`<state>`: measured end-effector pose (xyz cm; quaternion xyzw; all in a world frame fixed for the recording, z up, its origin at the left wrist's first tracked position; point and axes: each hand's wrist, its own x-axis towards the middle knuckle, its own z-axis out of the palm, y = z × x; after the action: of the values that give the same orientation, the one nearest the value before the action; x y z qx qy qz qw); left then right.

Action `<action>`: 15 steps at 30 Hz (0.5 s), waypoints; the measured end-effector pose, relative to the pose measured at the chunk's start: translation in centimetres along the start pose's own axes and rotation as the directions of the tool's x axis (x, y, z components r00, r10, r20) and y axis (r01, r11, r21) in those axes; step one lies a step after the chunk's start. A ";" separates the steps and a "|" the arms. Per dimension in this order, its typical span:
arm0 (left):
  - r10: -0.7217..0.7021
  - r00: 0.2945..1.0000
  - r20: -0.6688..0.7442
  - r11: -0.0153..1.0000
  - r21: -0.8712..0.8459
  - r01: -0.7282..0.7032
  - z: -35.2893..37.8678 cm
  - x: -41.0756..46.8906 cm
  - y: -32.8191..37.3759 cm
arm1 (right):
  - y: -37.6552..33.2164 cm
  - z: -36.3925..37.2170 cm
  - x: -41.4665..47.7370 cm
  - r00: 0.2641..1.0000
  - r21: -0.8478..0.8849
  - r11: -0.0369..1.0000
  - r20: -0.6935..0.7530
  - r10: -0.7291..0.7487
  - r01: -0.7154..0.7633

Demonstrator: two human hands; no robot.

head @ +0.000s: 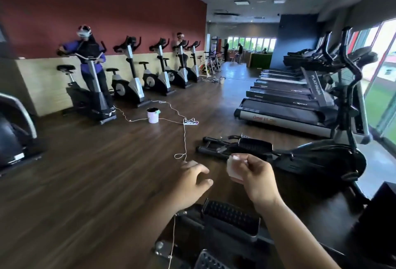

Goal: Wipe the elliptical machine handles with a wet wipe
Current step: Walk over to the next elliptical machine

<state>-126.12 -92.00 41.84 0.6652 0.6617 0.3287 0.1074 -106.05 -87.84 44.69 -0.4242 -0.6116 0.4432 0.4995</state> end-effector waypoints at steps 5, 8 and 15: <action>-0.078 0.997 -0.024 0.993 0.082 0.080 -5.0 3.1 -9.6 | 1.5 11.5 5.5 0.995 0.025 0.999 0.092 0.034 -0.037; -0.130 0.991 -0.006 0.985 0.115 0.130 -7.3 5.3 -15.3 | 2.8 17.9 9.5 0.985 0.040 0.999 0.171 0.021 -0.028; -0.315 0.949 0.001 0.926 0.221 0.307 -11.5 13.4 -27.0 | 7.1 30.8 20.7 0.949 0.077 0.997 0.313 -0.020 -0.005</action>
<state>-155.82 -79.90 38.92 0.5656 0.7886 0.2209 0.0967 -138.85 -69.81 39.32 -0.3267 -0.6674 0.5262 0.4135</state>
